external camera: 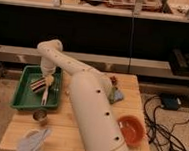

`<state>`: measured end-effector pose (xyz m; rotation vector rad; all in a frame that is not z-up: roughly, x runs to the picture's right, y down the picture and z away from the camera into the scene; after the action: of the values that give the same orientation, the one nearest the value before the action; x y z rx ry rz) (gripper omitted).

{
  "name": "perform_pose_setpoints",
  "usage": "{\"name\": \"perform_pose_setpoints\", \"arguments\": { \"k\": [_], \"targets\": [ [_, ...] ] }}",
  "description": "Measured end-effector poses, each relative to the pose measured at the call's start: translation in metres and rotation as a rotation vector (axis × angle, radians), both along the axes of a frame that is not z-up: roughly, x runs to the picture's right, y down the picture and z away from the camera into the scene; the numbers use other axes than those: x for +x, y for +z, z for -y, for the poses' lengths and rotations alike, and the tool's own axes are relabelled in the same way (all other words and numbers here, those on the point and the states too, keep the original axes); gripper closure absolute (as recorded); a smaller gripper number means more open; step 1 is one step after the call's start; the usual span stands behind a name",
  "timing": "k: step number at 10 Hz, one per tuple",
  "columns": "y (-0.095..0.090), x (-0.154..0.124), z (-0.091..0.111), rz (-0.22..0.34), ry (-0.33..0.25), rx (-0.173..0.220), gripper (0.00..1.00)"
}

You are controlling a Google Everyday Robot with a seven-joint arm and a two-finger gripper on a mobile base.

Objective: Wipe tray with eraser

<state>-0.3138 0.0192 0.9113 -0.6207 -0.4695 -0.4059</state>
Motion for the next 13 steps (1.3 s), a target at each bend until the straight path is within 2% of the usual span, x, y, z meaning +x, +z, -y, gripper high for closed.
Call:
{"name": "perform_pose_setpoints", "arguments": {
  "k": [2,4,6,7,10,13],
  "targets": [
    [-0.011,-0.026,-0.004,0.043,-0.012,0.004,1.00],
    [-0.021,-0.033,-0.009,0.068,-0.031,0.009,1.00],
    [-0.035,-0.038,-0.024,0.090,-0.066,0.006,1.00],
    [-0.047,-0.037,-0.041,0.102,-0.091,-0.004,1.00],
    [-0.058,-0.018,-0.060,0.098,-0.119,-0.022,1.00],
    [-0.051,0.030,-0.062,0.032,-0.102,-0.034,1.00]
  ]
}}
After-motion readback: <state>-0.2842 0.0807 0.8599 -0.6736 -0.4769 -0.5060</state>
